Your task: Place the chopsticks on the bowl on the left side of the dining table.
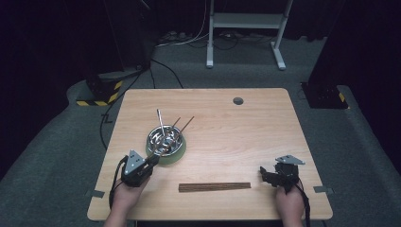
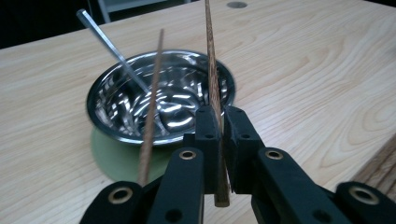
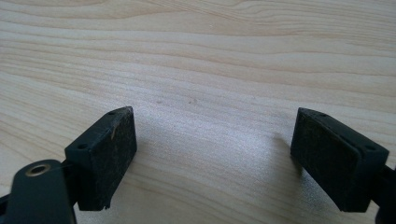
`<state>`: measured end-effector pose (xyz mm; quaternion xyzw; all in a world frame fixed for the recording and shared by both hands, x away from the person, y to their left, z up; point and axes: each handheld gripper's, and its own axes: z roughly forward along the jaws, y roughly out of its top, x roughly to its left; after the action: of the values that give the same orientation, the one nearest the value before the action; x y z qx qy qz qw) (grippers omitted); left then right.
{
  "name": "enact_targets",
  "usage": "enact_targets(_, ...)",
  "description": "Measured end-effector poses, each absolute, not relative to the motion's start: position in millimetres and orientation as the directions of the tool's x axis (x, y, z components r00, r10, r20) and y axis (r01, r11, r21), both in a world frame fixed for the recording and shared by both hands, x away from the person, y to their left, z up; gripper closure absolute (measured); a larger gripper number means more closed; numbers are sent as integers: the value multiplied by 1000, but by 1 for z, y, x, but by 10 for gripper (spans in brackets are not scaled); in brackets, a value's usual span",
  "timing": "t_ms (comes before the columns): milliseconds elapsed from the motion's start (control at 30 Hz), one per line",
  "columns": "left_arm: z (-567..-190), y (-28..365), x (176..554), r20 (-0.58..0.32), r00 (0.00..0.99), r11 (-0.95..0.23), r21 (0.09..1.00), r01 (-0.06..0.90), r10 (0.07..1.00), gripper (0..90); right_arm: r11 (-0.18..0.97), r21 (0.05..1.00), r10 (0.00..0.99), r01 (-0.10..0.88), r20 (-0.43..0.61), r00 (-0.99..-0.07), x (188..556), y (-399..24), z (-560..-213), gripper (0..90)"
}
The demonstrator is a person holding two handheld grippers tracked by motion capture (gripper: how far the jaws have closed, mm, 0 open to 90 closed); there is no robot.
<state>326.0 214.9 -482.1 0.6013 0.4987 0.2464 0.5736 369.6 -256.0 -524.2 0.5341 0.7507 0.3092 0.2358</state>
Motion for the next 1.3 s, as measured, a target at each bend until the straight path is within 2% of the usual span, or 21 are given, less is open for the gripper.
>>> enact_targets(100, -484, 220, 328, -292, 352, 179, 930, 321, 889, 843, 238, 716, 948, 656, -23, -318, 369, -256, -524, 141)
enact_targets(367, -489, 229, 330, -260, 331, 143, 930, 339, 907, 843, 237, 716, 948, 657, -23, -318, 369, -256, -524, 141)
enact_targets(433, -491, 227, 331, -275, 314, 165, 927, 335, 909, 843, 238, 716, 948, 656, -24, -318, 369, -256, -524, 141)
enact_targets(1100, -498, 226, 334, -217, 266, 116, 931, 347, 939, 837, 235, 716, 948, 658, -20, -317, 370, -256, -524, 141)
enact_targets(1200, -497, 225, 334, -213, 264, 116, 933, 341, 941, 822, 234, 716, 948, 658, -19, -316, 370, -256, -524, 141)
enact_targets(1300, -495, 225, 332, -205, 266, 105, 933, 345, 942, 766, 234, 716, 948, 658, -19, -316, 370, -256, -524, 141)
